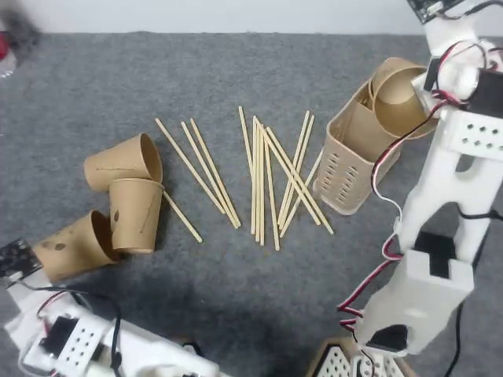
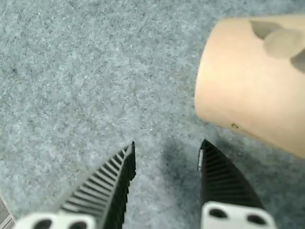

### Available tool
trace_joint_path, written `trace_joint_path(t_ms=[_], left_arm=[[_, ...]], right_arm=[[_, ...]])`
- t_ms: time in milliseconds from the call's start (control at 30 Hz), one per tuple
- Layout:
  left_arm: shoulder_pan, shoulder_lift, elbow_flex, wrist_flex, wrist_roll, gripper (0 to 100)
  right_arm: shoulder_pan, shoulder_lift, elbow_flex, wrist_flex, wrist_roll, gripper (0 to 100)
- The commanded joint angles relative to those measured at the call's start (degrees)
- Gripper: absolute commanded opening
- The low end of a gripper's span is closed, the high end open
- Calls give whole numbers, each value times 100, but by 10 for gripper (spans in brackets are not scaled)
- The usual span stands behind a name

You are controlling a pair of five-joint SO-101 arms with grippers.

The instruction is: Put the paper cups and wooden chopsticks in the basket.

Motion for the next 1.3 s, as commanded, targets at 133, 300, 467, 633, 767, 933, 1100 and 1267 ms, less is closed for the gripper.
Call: trace_joint_path(t_ms=[133,300,467,633,767,933,1100,1267], left_arm=[[18,-88,-180,18,70,209],[18,-88,-180,18,70,209],[-114,-88,-180,18,70,209],[-35,-88,-242,18,70,209],[448,-88,-927,105,114,210],[1688,-70,-3336,2119,202,212],[3429,-18,-5859,3745,1292,213],[4387,862,-7292,4879,1855,212]], right_arm=[[136,101,-343,-251,-352,130],[101,145,-255,-1147,-1257,294],[-268,488,62,-1297,-1020,275],[-295,426,-440,-593,-1301,275],[-716,-110,-1125,338,-1389,274],[-892,-1112,26,303,-1714,274],[-1402,-2202,2277,295,-2145,274],[-2141,-3758,4079,277,-2497,273]])
